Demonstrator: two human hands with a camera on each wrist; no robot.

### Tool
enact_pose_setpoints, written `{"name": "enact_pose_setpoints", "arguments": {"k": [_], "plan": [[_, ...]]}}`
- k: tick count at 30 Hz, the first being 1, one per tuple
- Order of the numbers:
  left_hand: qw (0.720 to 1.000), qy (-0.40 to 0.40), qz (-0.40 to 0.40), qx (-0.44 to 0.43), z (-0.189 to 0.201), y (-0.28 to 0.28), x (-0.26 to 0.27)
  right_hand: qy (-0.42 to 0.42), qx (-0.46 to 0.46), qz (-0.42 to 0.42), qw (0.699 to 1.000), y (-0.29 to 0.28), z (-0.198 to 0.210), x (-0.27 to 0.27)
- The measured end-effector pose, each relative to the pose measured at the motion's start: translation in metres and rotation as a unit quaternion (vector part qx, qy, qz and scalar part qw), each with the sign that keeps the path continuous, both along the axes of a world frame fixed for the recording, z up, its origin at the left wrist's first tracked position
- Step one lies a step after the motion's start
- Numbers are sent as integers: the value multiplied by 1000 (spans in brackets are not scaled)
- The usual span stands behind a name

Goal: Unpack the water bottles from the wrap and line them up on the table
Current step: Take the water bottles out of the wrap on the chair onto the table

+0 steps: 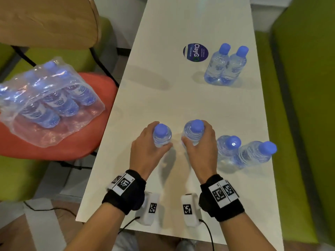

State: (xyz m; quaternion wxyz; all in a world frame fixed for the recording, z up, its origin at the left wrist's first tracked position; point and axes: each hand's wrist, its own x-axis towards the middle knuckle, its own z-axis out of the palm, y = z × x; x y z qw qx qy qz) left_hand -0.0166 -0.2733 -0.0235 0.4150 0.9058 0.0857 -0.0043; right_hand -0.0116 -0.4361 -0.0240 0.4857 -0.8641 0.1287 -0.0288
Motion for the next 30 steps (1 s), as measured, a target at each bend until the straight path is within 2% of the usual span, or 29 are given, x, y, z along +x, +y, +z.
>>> {"name": "enact_pose_setpoints", "arguments": {"k": [6, 10, 13, 15, 18, 22, 25, 30], "plan": [[999, 14, -34, 1, 5, -14, 16, 2, -25, 5, 1000, -7, 2, 8], [997, 50, -46, 24, 4, 3, 13, 10, -19, 9, 1000, -2, 17, 10], [996, 49, -39, 65, 2, 31, 10, -59, -26, 14, 998, 11, 43, 18], [997, 36, -1, 73, 3, 57, 9, -130, -41, 33, 990, 29, 62, 25], [993, 17, 76, 93, 6, 104, 7, -196, -43, 98, 975, 71, 86, 36], [975, 0, 187, 120, 16, 169, -2, -229, -50, 254, 938, 149, 93, 47], [963, -5, 238, 125, 18, 213, -2, -196, -68, 357, 911, 209, 80, 58], [953, -10, 267, 145, 21, 267, 11, -121, -137, 453, 873, 290, 45, 90]]}}
